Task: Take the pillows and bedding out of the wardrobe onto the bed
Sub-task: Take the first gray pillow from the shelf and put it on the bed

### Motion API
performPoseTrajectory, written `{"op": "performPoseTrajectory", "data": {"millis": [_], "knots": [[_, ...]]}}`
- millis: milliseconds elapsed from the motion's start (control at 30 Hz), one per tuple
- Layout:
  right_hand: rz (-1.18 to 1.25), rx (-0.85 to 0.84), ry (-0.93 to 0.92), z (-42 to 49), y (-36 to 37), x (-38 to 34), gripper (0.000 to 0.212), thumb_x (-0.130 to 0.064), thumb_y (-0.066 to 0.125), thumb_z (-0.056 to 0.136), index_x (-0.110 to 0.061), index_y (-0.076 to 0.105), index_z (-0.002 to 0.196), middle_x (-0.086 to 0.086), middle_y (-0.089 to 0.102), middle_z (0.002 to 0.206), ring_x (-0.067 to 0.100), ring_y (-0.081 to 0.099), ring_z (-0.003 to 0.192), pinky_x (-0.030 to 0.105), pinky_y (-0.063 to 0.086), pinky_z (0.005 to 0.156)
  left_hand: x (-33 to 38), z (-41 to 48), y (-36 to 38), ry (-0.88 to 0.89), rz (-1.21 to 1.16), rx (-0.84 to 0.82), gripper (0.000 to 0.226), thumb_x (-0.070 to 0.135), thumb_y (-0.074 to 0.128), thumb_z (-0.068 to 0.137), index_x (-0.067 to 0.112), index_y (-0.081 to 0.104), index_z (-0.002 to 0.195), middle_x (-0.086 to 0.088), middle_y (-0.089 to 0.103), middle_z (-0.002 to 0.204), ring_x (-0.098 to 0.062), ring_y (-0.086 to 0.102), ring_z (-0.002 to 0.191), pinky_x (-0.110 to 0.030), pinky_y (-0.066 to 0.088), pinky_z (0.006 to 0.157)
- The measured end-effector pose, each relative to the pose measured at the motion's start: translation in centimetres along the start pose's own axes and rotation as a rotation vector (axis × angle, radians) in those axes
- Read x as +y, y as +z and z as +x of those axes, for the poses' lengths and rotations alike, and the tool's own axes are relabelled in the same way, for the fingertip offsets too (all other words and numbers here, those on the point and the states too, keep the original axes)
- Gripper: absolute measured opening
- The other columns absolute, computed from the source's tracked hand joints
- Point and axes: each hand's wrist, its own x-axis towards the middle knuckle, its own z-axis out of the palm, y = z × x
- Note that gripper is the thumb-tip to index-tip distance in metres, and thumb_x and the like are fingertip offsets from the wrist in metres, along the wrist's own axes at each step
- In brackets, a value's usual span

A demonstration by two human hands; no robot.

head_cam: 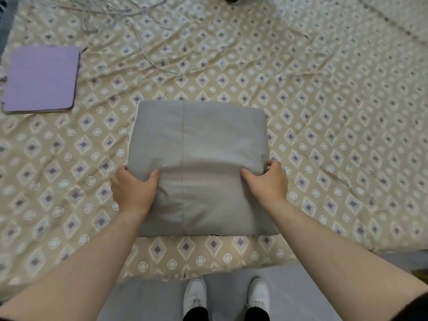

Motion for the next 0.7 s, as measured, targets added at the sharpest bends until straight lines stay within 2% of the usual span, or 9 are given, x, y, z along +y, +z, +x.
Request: {"op": "performPoseTrajectory", "data": {"millis": [33,100,200,333,533,600,700], "knots": [[0.019,0.032,0.014,-0.3,-1.0,-0.8,0.079,-0.057,0.069,0.062,-0.012,0.049,0.124,0.007,0.057,0.12,0.029,0.053,0.112,0.045,0.044,0.095,1.0,-0.2,-0.8,0.015,-0.001,0.0,0.08,0.053,0.071,0.067,0.001,0.046,0.122,-0.021,0.052,0.12,-0.04,0.048,0.112,-0.049,0.041,0.094],[0.143,0.057,0.027,-1.1,-4.0,-3.3,0.077,-0.053,0.067,0.071,-0.01,0.044,0.132,0.01,0.051,0.131,0.029,0.048,0.121,0.043,0.04,0.1,4.7,-0.8,-3.4,0.089,-0.09,-0.026,0.076,0.046,0.069,0.074,0.003,0.041,0.13,-0.019,0.046,0.128,-0.037,0.042,0.119,-0.044,0.034,0.096],[0.326,0.038,-0.021,-3.1,-9.1,-7.2,0.067,-0.051,0.061,0.08,-0.016,0.043,0.134,0.004,0.046,0.138,0.022,0.046,0.124,0.037,0.037,0.098,10.9,-2.0,-7.4,0.21,-0.261,-0.112,0.066,0.045,0.06,0.082,0.012,0.04,0.135,-0.003,0.046,0.13,-0.024,0.043,0.121,-0.033,0.035,0.093],[0.493,0.061,-0.117,-6.9,-17.3,-11.5,0.057,-0.051,0.058,0.079,-0.025,0.046,0.129,-0.004,0.049,0.135,0.013,0.048,0.116,0.033,0.036,0.092,19.1,-5.4,-13.0,0.419,-0.343,-0.206,0.066,0.049,0.051,0.086,0.018,0.033,0.142,-0.001,0.039,0.146,-0.019,0.037,0.132,-0.038,0.03,0.107],[0.565,0.176,-0.285,-12.1,-30.1,-16.0,0.054,-0.048,0.058,0.085,-0.03,0.044,0.133,-0.011,0.046,0.137,0.001,0.04,0.113,0.03,0.033,0.095,31.0,-12.3,-20.5,0.683,-0.456,-0.249,0.051,0.04,0.051,0.093,0.02,0.041,0.138,0.002,0.043,0.141,-0.016,0.04,0.128,-0.033,0.031,0.104],[0.567,0.252,-0.34,-13.7,-34.8,-16.4,0.055,-0.048,0.058,0.086,-0.029,0.044,0.135,-0.009,0.046,0.139,0.0,0.039,0.115,0.033,0.037,0.099,35.0,-15.3,-22.5,0.777,-0.482,-0.267,0.053,0.044,0.05,0.09,0.021,0.043,0.137,0.007,0.044,0.137,-0.012,0.039,0.125,-0.036,0.032,0.104],[0.567,0.337,-0.393,-15.7,-40.9,-15.9,0.052,-0.046,0.058,0.087,-0.028,0.045,0.134,-0.01,0.047,0.137,0.001,0.04,0.115,0.025,0.036,0.09,40.2,-19.8,-24.5,0.84,-0.551,-0.306,0.061,0.052,0.045,0.082,0.024,0.044,0.137,0.014,0.042,0.131,-0.009,0.04,0.122,-0.037,0.033,0.104]]}}
